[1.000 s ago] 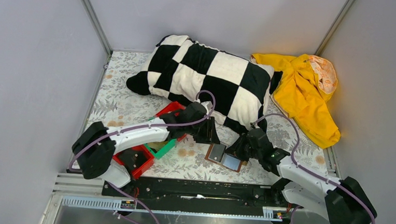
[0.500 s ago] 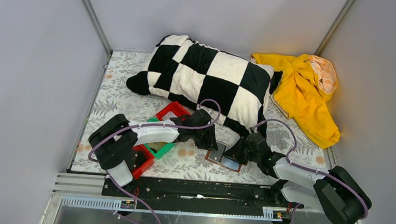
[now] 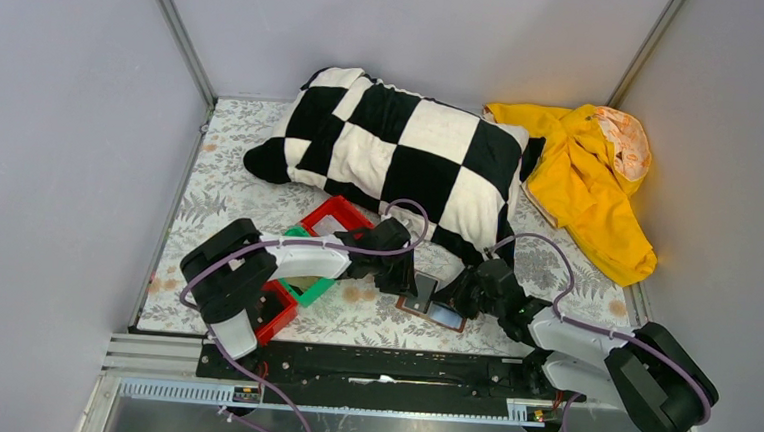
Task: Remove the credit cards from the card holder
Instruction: Remove the credit card from the card holder.
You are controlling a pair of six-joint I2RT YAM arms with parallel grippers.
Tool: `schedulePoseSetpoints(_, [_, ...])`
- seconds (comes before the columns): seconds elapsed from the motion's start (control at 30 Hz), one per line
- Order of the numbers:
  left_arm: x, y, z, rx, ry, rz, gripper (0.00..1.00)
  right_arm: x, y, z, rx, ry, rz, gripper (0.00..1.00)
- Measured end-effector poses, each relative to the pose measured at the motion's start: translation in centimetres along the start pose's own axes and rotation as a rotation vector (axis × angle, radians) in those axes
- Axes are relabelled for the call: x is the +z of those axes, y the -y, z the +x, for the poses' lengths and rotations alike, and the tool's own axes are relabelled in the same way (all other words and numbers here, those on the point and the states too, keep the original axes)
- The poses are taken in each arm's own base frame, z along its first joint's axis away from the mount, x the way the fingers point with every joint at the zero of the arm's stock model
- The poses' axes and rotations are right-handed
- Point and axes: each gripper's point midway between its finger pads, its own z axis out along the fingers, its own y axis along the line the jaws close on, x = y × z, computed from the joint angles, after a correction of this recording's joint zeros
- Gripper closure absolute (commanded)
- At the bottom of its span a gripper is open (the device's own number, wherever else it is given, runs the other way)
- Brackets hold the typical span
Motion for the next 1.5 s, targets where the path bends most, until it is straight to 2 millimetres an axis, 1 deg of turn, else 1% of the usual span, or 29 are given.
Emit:
schedulePoseSetpoints(0.3, [0.4,0.2,0.2,0.018,0.005,-0.004,0.66,-0.3,0.3,-0.2,0.007,0.015,0.013,0.75])
schedulePoseSetpoints(0.43, [0.4,0.6,0.3,0.050,0.012,-0.013,0.72,-0.4,0.5,-0.2,0.009,0.019,0.022,0.75])
schedulePoseSetpoints(0.7, [1.2,1.0,0.4,0.063,-0.008,-0.010,0.83,-0.5,0.7,-0.6,0.021,0.028,0.030,0.74])
schedulePoseSetpoints(0.8, [1.4,1.1,0.4,0.062,-0.011,-0.008,0.87,-0.5,0.7,-0.7,0.029,0.033,0.031,0.79])
schedulePoseSetpoints(1.0, [1.5,1.0,0.5,0.061,-0.013,-0.008,0.94,-1.0,0.7,-0.7,0.041,0.042,0.021,1.00])
schedulePoseSetpoints(1.13, [1.7,1.2,0.3,0.052,-0.015,-0.011,0.97,-1.7,0.1,-1.0,0.042,0.062,-0.006,1.00])
schedulePoseSetpoints(1.27, [1.9,1.4,0.3,0.034,-0.016,-0.008,0.98,-2.4,0.2,-1.2,0.042,0.084,-0.006,1.00])
schedulePoseSetpoints(1.5, [1.9,1.4,0.3,0.014,-0.016,-0.011,0.99,-3.0,1.3,-1.1,0.046,0.095,0.022,0.99])
